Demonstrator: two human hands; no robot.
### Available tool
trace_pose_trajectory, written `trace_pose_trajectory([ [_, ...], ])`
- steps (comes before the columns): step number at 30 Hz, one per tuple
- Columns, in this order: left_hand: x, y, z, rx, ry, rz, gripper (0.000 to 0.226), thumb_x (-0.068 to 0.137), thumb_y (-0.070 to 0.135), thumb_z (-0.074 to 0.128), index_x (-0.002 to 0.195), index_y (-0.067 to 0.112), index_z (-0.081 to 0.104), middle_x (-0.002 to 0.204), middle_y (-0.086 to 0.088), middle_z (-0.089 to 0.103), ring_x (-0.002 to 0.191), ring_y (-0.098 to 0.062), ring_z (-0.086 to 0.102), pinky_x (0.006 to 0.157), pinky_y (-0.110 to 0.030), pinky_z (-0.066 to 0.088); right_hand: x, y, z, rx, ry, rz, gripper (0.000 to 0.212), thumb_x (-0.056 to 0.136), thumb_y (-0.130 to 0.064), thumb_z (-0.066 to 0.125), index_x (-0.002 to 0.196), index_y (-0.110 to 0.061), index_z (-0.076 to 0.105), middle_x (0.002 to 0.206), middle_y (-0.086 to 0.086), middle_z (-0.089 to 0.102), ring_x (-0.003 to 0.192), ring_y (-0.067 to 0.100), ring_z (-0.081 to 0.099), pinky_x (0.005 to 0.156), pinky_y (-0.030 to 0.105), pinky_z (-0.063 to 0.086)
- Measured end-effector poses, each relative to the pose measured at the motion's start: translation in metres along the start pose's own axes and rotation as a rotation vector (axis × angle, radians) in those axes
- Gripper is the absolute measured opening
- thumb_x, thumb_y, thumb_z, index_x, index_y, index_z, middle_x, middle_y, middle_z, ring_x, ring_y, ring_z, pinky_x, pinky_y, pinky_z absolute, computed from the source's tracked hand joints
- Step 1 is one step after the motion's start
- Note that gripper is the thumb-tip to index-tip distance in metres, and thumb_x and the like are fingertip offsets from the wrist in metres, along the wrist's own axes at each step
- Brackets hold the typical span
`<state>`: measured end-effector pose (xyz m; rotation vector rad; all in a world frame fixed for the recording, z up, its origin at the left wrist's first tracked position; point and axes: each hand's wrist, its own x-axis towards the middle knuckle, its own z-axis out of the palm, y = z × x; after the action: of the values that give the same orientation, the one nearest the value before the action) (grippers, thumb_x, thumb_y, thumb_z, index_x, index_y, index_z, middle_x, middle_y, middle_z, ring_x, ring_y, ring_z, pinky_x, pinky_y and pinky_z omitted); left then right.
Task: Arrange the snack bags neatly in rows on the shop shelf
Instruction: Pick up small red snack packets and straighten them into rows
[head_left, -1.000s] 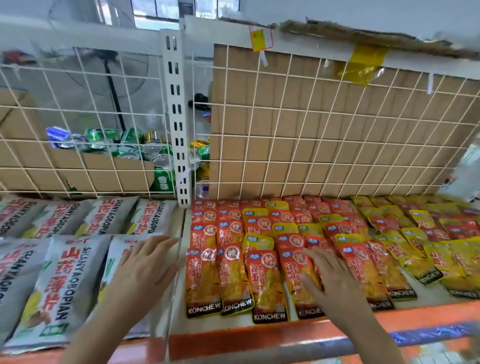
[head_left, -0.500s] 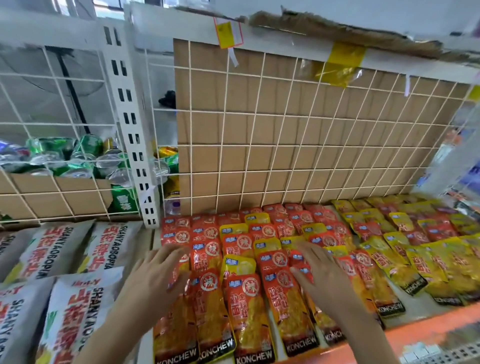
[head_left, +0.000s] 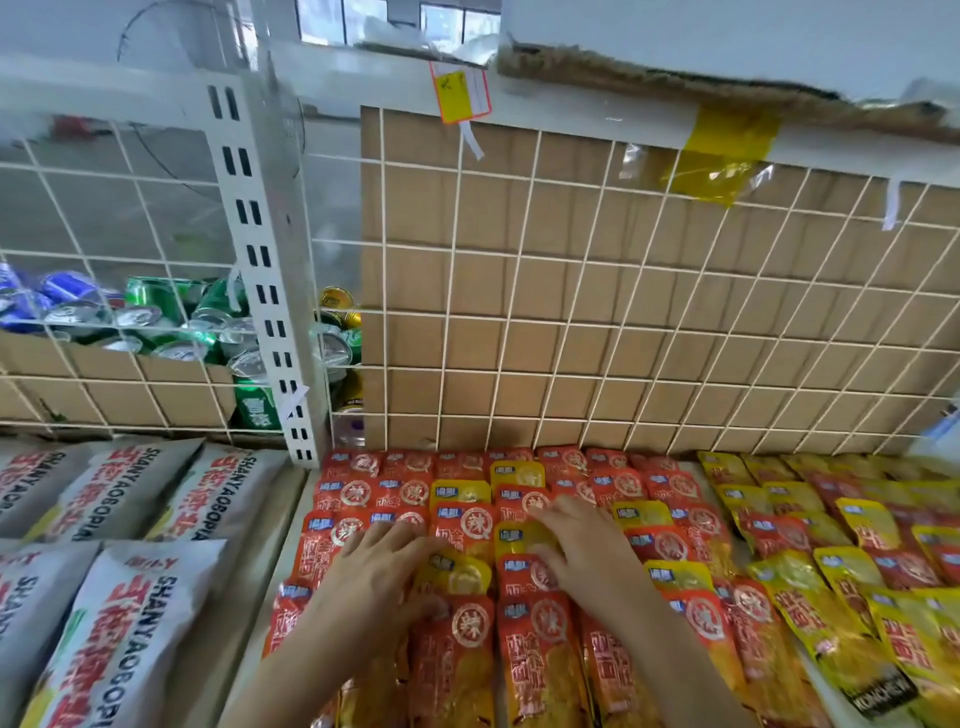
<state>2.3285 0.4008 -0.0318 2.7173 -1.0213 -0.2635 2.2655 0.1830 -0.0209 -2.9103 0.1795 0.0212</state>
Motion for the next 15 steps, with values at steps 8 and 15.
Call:
trace_pose_trajectory([
  [8,0.007,0.004,0.002,-0.142,0.112,-0.027,0.033,0.086,0.048,0.054,0.117,0.039,0.046,0.113,0.026,0.04,0.108,0.001,0.034,0.095,-0.02,0.032,0.012,0.002,0.005,0.045,0.04,-0.038,0.025,0.093,-0.029,0.051,0.117,-0.019,0.055,0.114,-0.008,0.052,0.11,0.007,0.047,0.101,0.024,0.036],
  [15,0.008,0.011,0.012,-0.222,0.294,-0.012,0.023,0.091,0.026,0.053,0.077,0.035,0.036,0.081,0.029,0.039,0.085,-0.001,0.041,0.079,-0.021,0.028,0.011,0.002,0.005,0.071,0.101,-0.034,0.014,0.093,-0.03,0.051,0.104,-0.025,0.057,0.104,-0.012,0.058,0.098,0.005,0.053,0.097,0.026,0.04],
])
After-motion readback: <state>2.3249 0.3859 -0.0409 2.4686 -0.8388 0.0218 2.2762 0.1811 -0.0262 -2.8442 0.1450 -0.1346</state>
